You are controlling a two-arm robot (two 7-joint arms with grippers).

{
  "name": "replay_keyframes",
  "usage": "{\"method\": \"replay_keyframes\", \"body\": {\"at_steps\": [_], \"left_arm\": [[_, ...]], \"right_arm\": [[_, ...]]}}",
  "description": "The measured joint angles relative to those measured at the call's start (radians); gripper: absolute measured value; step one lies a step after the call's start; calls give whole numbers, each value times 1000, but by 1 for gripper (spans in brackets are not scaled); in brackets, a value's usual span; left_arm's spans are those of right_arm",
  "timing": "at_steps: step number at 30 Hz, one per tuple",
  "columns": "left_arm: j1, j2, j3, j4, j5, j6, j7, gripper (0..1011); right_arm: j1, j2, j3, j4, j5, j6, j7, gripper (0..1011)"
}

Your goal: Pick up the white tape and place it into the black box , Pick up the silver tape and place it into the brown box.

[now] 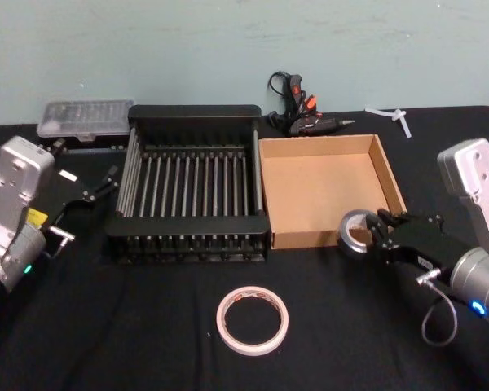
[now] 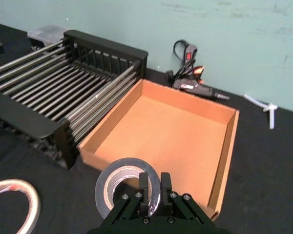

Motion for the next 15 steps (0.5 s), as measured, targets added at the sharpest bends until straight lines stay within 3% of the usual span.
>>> {"method": "replay_keyframes", "body": {"at_steps": [15], "left_arm": [[0, 0, 0, 0, 0, 0, 0, 1001]], "right_arm": [[167, -48, -32, 160, -61, -31, 24, 150]]}}
